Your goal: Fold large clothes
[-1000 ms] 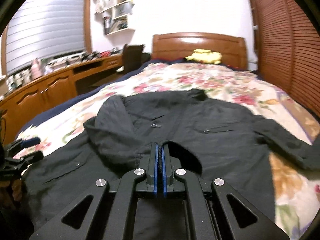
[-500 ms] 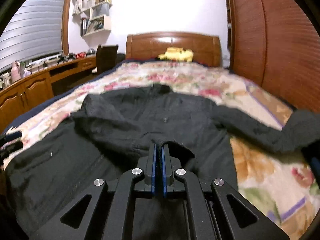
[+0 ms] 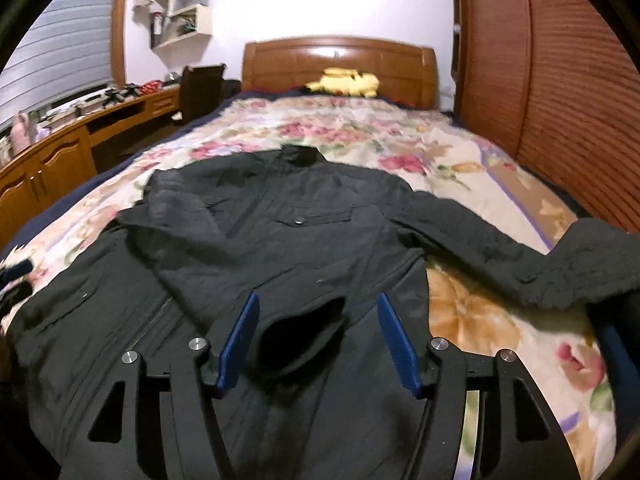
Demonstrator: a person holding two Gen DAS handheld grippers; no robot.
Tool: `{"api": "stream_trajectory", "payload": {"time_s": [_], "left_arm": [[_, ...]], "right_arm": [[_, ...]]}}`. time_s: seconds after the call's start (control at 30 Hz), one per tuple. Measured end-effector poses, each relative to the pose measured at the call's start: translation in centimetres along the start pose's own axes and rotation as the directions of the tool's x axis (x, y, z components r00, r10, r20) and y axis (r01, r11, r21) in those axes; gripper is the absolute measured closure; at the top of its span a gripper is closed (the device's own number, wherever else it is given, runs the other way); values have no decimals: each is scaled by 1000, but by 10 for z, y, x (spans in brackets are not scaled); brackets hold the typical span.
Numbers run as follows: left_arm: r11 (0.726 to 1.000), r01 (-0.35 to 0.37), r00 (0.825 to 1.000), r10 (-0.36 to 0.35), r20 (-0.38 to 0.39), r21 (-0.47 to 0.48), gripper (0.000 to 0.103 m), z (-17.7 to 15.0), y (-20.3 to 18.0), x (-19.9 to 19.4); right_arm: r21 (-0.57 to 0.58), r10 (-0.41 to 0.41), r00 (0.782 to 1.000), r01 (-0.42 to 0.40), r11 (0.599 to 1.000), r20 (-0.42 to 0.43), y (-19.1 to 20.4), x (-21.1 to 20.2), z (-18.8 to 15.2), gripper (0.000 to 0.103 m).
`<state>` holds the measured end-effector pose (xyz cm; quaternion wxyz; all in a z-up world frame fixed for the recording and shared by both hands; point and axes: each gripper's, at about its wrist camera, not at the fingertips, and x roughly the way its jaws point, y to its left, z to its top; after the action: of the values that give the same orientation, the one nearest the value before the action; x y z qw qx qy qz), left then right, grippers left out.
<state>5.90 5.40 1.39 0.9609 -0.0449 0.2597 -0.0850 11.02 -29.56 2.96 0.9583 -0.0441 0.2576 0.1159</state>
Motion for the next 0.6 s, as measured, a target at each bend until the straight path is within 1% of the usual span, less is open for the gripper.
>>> {"api": "stream_trajectory", "payload": {"time_s": [0.1,0.2,0.27,0.37,0.43,0.53,0.6], "left_arm": [[1000,1,1000,-1,-6,2,21,-1,-1,1],[1000,2,1000,-2,-15,4,21,-1,-2,4],[1000,2,1000,-2,-19,4,21,-1,-2,7],[1000,2,1000,-1,-23,8,21,-2,-3,8],[1000,3,1000,-2,-23,8,21,-2,-3,8],[1000,5,1000,-5,-16,5,21,-2,-1,6],[1000,6,1000,-5,-17,5,21,-2,-1,5]], "right_arm": [[52,24,997,-20,998,-74,-8,34,12,39],[89,41,991,-30,996,-128,-11,57,17,39],[106,59,985,-42,993,-164,-9,68,21,39],[111,85,968,-60,992,-236,-4,87,25,39],[92,104,959,-82,992,-263,4,91,23,39],[69,128,954,-113,991,-272,13,88,20,40],[31,147,946,-144,989,-289,20,87,19,54]]}}
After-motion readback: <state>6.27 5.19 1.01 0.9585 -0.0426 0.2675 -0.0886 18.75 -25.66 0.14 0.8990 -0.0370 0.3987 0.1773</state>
